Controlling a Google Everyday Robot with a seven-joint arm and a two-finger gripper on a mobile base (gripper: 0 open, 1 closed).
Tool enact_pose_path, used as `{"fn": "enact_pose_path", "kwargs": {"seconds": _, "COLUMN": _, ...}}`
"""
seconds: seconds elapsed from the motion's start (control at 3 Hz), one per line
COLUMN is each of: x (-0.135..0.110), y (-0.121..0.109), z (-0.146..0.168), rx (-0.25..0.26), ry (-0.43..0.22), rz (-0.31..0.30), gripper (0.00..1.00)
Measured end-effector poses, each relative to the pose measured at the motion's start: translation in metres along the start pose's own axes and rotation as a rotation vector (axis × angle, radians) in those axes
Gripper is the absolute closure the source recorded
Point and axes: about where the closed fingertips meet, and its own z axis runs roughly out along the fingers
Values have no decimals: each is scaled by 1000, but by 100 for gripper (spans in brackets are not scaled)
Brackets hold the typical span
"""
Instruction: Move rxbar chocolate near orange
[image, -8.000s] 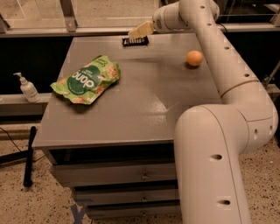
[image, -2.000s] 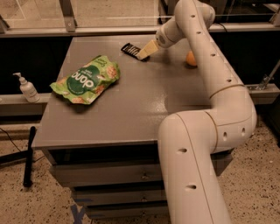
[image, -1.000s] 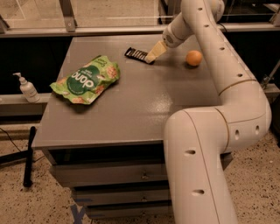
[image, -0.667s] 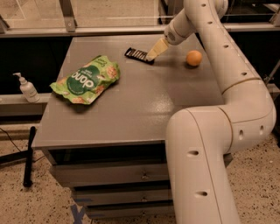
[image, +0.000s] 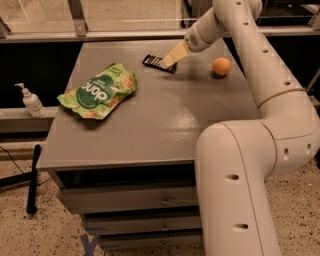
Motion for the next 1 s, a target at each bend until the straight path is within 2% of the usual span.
{"fn": "enact_pose_path", "kwargs": {"seconds": 0.33, "x": -4, "y": 18, "z": 1, "rx": -53, "ry": -26, "rz": 10, "gripper": 0}}
{"fn": "enact_pose_path", "kwargs": {"seconds": 0.67, "x": -8, "y": 36, "z": 3, "rx": -86, "ry": -50, "rz": -35, "gripper": 0}}
{"fn": "enact_pose_path", "kwargs": {"seconds": 1.0, "x": 0, "y": 48, "z": 8, "rx": -93, "ry": -49, "rz": -84, "gripper": 0}}
